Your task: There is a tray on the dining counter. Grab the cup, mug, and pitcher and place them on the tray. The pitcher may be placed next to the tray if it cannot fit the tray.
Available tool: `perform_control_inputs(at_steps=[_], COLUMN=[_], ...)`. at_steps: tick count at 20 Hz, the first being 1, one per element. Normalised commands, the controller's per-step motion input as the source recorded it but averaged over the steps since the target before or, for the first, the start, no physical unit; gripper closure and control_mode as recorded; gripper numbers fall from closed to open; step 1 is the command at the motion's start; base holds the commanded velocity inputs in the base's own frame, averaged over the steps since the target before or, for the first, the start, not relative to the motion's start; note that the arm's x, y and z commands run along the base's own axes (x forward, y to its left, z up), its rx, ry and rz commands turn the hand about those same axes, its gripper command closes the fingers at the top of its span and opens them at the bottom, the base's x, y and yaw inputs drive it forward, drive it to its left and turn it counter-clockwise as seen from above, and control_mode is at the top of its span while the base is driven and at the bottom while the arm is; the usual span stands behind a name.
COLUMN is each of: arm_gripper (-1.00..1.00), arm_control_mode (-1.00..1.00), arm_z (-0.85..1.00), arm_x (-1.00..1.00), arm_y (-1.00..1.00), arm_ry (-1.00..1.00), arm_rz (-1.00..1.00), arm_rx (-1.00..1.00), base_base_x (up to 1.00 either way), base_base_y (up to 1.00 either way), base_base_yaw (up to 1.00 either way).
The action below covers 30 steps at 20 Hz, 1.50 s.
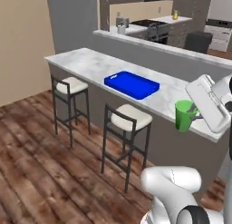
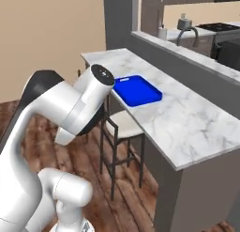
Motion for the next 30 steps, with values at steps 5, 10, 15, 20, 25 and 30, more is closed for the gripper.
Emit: perform_control_inputs(at_steps=[5, 10, 15, 20, 25, 30], arm_gripper=[1.0, 1.0, 1.0, 1.0, 1.0, 1.0], arm_control_mode=[1.0, 1.0, 1.0, 1.0, 1.0, 1.0], arm_z=[0.0, 0.0, 0.0, 0.0, 0.0, 0.0], arm_x=[0.0, 0.0, 0.0, 0.0, 0.0, 0.0], arm_y=[0.0, 0.0, 0.0, 0.0, 0.0, 0.0], arm_ry=[0.0, 0.0, 0.0, 0.0, 0.0, 0.0], arm_rz=[0.0, 0.0, 0.0, 0.0, 0.0, 0.0], arm_rx=[0.0, 0.0, 0.0, 0.0, 0.0, 0.0], base_base_x=[0.88, 0.91, 0.9, 0.76, 0.35, 0.18], base_base_y=[0.42, 0.35, 0.3, 0.54, 0.9, 0.9], base_base_yaw=[-0.51, -0.48, -0.42, -0.28, -0.19, -0.19])
